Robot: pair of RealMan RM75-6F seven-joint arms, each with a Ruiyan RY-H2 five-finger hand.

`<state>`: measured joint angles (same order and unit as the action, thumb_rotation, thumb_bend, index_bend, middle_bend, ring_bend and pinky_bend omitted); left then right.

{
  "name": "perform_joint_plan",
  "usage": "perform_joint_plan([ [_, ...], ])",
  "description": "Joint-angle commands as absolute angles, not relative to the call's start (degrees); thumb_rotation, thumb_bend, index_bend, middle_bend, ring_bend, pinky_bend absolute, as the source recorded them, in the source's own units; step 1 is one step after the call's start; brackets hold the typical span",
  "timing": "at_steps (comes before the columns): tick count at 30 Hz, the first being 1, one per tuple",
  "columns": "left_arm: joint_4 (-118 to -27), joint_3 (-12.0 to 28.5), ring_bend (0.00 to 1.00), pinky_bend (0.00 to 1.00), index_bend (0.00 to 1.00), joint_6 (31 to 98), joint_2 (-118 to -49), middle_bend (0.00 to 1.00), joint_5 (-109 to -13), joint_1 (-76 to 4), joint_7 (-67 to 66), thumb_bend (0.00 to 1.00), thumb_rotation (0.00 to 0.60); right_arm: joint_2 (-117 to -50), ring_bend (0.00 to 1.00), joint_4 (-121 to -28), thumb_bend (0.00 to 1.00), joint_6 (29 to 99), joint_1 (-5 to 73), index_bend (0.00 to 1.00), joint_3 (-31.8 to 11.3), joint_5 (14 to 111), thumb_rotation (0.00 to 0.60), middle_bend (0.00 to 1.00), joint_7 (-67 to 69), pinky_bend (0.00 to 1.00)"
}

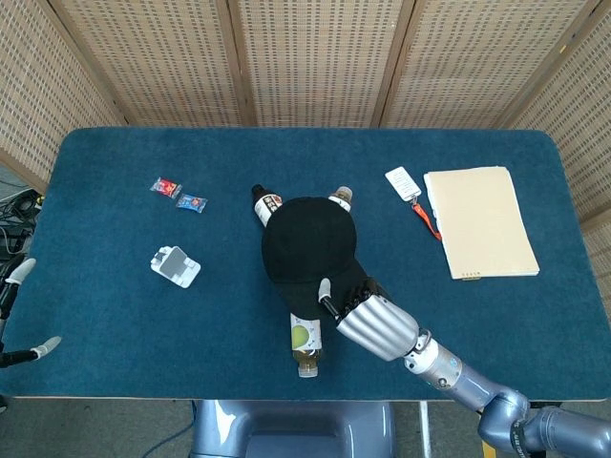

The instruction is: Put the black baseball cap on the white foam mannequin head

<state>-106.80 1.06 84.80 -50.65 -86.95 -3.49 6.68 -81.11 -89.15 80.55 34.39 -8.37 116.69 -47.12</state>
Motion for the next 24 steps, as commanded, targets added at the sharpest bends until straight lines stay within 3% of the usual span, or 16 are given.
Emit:
perform_joint_plan([
  [1,-106.75,1.09,0.00,0.00,0.00,84.75,-50.64,0.00,-86.85,-3.50,6.78,0.00,0.600,-81.58,1.00,-89.45,0.73,80.84,34.15,0.65,-8.66,115.24,0.600,1.00,-46.82,1.00],
  [10,-106.85,1.06,0.00,0.00,0.00,84.64,-50.69,0.00,-86.89,-3.58,6.40,0.00,0.600,-81.54,1.00,-89.68,0.53,80.72,33.65,0.26,-8.57,114.82,0.600,1.00,-46.42,1.00],
  [14,-106.88,1.07,0.00,0.00,0.00,84.56,-50.68,0.00,-86.79,-3.62,6.36,0.00,0.600,-81.22,1.00,-89.74,0.36,80.91,33.47,0.12,-8.45,115.07,0.600,1.00,-46.08,1.00],
  [18,-106.86,1.04,0.00,0.00,0.00,84.47,-50.74,0.00,-86.88,-3.68,6.16,0.00,0.600,-80.59,1.00,-90.30,0.21,81.47,33.03,0.07,-8.27,115.23,0.600,1.00,-45.35,1.00],
  [24,-106.86,1.06,0.00,0.00,0.00,84.47,-50.75,0.00,-86.84,-3.70,6.16,0.00,0.600,-78.57,1.00,-92.01,0.10,83.79,31.90,0.05,-7.77,116.57,0.600,1.00,-44.23,1.00],
])
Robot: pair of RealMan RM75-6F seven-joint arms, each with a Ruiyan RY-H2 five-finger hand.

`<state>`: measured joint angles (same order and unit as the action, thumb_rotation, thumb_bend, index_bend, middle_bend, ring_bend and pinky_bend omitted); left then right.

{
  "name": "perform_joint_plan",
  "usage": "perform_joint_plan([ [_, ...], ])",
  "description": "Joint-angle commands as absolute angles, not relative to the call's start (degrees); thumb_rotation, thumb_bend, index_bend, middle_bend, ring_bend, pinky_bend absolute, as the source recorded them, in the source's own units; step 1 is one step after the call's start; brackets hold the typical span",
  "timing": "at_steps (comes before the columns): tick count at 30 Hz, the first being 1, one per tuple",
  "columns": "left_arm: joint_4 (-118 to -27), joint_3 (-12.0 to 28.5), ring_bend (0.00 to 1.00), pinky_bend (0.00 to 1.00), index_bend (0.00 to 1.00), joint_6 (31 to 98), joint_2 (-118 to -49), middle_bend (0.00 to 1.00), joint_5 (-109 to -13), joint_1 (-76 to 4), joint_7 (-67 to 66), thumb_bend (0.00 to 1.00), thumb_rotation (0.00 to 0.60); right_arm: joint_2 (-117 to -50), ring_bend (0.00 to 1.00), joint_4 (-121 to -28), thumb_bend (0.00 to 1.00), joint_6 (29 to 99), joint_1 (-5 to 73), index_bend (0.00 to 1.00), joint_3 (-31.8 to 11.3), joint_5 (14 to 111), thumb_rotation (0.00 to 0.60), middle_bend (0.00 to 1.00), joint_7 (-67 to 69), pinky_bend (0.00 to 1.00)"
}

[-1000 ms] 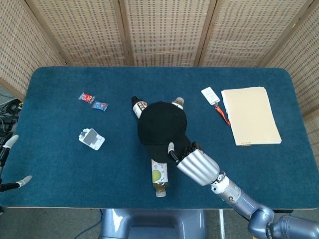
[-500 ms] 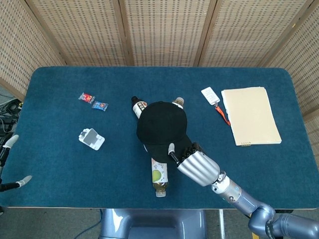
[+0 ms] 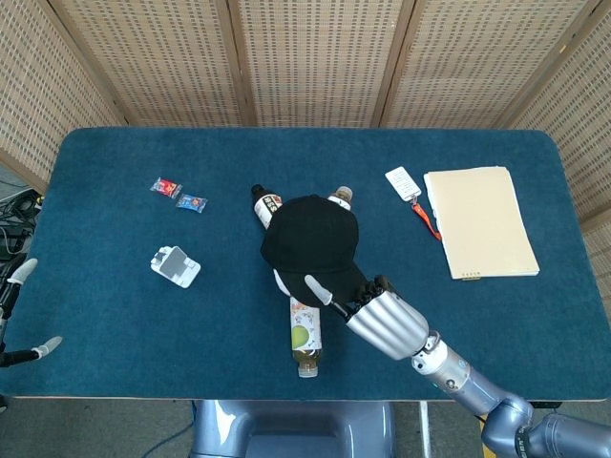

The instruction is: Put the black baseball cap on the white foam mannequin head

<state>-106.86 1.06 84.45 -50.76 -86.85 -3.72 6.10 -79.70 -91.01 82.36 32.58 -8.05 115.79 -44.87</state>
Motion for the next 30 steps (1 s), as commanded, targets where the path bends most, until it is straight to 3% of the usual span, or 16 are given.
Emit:
perform_joint_plan([
  [1,-106.85,1.07,0.00,0.00,0.00,84.52,-50.73,0.00,-86.85,-3.68,6.22,0.00,0.600,-77.69,1.00,-92.70,0.10,84.77,31.38,0.05,-7.58,116.99,0.600,1.00,-43.76,1.00],
  [8,-106.76,1.08,0.00,0.00,0.00,84.56,-50.37,0.00,-86.65,-3.59,7.16,0.00,0.600,-70.15,1.00,-95.02,0.10,94.23,25.77,0.05,-5.08,120.41,0.600,1.00,-38.81,1.00],
  [14,-106.87,0.87,0.00,0.00,0.00,85.59,-49.88,0.00,-87.26,-2.97,8.24,0.00,0.600,-66.36,1.00,-88.81,0.10,107.31,17.80,0.07,-3.37,116.50,0.600,0.99,-27.63,1.00],
  [16,-106.88,0.78,0.00,0.00,0.00,85.96,-49.82,0.00,-87.62,-2.79,8.41,0.00,0.600,-66.58,0.99,-85.75,0.09,110.05,15.92,0.07,-3.44,113.73,0.600,0.95,-23.42,1.00],
  [18,-106.92,0.63,0.00,0.00,0.00,86.32,-49.82,0.00,-88.04,-2.59,8.41,0.00,0.600,-67.15,0.91,-82.25,0.05,111.43,14.01,0.06,-3.44,109.43,0.600,0.85,-17.94,0.98],
  [19,-106.93,0.57,0.00,0.00,0.00,86.43,-49.83,0.00,-88.20,-2.53,8.35,0.00,0.600,-67.33,0.85,-81.18,0.03,111.26,13.30,0.05,-3.31,107.58,0.600,0.78,-16.15,0.94],
  [20,-106.93,0.49,0.00,0.00,0.00,86.55,-49.86,0.00,-88.38,-2.45,8.24,0.00,0.600,-67.56,0.71,-79.88,0.01,110.92,12.52,0.03,-3.24,105.50,0.600,0.65,-14.02,0.82],
  [23,-106.93,0.28,0.00,0.00,0.00,86.84,-50.04,0.00,-88.95,-2.29,7.59,0.00,0.600,-67.85,0.16,-79.58,0.00,106.80,9.93,0.00,-2.70,97.28,0.600,0.18,-8.70,0.24],
  [24,-106.90,0.24,0.00,0.00,0.00,86.88,-50.12,0.00,-89.03,-2.26,7.36,0.00,0.600,-67.67,0.05,-80.36,0.00,105.13,9.40,0.00,-2.53,95.10,0.600,0.06,-7.79,0.09],
  [26,-106.86,0.21,0.00,0.00,0.00,86.93,-50.45,0.00,-89.06,-2.22,6.35,0.00,0.600,-66.91,0.00,-82.96,0.00,101.13,8.55,0.00,-2.46,90.30,0.600,0.00,-6.28,0.01],
  [30,-106.83,0.68,0.00,0.00,0.00,87.87,-51.52,0.00,-88.54,-1.95,3.47,0.00,0.600,-66.94,0.00,-85.46,0.00,98.60,7.42,0.00,-2.91,86.66,0.600,0.00,-6.14,0.00],
])
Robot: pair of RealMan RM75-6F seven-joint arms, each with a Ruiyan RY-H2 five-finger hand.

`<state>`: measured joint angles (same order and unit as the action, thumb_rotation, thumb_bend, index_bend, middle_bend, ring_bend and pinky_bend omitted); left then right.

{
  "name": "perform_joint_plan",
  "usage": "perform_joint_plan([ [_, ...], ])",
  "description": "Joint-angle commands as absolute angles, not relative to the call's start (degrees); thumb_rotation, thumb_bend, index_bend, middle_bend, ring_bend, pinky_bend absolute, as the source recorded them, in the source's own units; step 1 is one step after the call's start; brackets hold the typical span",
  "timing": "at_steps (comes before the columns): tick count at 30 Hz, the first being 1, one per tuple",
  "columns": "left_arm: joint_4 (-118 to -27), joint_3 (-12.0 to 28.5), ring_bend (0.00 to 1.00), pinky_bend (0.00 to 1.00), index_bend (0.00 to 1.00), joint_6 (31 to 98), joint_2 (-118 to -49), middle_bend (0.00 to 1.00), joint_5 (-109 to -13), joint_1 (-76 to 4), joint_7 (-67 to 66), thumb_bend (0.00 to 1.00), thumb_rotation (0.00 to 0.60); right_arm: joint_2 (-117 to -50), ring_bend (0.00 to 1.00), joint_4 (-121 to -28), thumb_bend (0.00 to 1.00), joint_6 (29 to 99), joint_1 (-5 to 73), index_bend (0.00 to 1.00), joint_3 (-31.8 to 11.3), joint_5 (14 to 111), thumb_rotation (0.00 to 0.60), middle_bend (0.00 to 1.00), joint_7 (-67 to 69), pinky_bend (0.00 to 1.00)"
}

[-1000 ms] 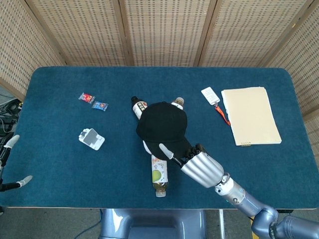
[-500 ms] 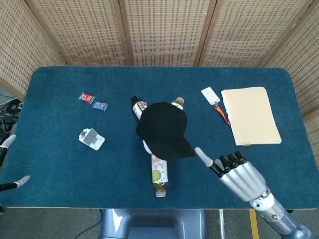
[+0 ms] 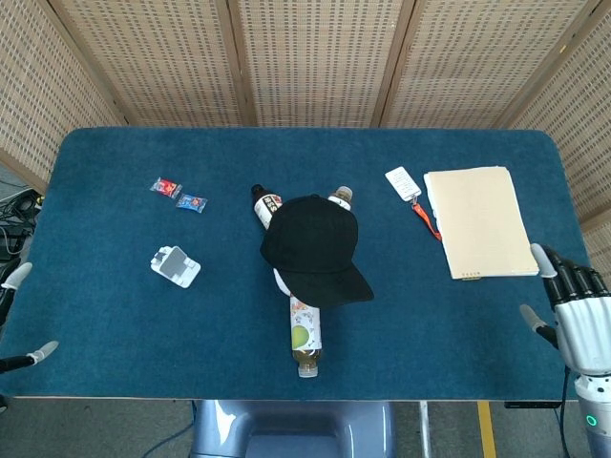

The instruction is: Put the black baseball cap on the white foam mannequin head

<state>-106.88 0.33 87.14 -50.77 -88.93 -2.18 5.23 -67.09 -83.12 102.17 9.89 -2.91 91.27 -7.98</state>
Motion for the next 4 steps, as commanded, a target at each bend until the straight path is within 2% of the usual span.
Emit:
perform_joint_plan([
  [1,-106.86,0.82,0.00,0.00,0.00,88.20,-51.84,0.00,-88.38,-1.84,2.76,0.00,0.600,-67.62,0.00,-85.51,0.00,98.72,7.05,0.00,-2.87,86.54,0.600,0.00,-6.42,0.00],
  [4,-107.02,0.79,0.00,0.00,0.00,88.29,-52.15,0.00,-88.43,-1.77,2.44,0.00,0.600,-69.27,0.00,-84.92,0.00,98.95,6.45,0.00,-2.51,87.27,0.600,0.00,-7.23,0.00],
])
